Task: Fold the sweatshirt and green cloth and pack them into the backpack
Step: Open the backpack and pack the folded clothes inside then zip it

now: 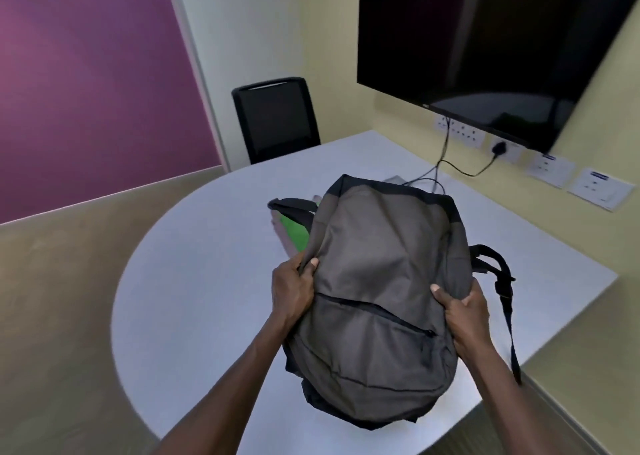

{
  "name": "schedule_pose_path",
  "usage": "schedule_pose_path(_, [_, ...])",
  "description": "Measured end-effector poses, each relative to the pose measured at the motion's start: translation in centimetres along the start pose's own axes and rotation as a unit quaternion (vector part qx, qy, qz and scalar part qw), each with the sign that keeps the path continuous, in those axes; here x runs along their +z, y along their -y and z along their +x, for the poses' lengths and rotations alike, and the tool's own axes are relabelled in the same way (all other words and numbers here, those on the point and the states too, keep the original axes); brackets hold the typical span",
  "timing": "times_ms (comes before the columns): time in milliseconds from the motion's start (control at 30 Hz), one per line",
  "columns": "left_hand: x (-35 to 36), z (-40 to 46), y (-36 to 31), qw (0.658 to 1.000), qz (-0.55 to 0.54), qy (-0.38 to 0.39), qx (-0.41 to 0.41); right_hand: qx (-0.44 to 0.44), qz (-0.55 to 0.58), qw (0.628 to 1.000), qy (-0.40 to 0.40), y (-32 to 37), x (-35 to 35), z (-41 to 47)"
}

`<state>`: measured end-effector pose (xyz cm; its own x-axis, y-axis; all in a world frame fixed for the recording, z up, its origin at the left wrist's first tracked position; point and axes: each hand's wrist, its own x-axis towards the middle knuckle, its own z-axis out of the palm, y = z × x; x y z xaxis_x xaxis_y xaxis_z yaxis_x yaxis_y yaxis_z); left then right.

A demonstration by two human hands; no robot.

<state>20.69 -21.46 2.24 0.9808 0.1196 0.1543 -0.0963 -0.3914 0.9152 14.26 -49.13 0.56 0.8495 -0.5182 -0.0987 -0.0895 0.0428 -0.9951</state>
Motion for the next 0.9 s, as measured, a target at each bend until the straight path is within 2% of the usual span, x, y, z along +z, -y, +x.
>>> schedule_pose_path(200, [-8.0, 0.3, 4.0, 0.996, -0.004, -0.079, -0.041, -0.009, -0.020, 0.996, 0.091, 0.2, 9.3, -0.6])
schedule_pose_path(467, [-15.2, 0.2, 9.0, 0.977, 0.022, -0.182, -0.112, 0.009, -0.055, 0.974, 0.221, -1.5, 21.1, 0.6])
schedule_pose_path(667, [-20.1, 0.5, 13.5, 0.957, 0.055, -0.246, -0.142, -0.004, -0.108, 0.958, 0.267, -2.8, 29.2, -0.2])
schedule_pose_path(900, [-25.1, 3.6, 20.6, 0.946, 0.053, -0.260, -0.185, -0.006, -0.167, 0.944, 0.285, -4.9, 38.2, -0.5])
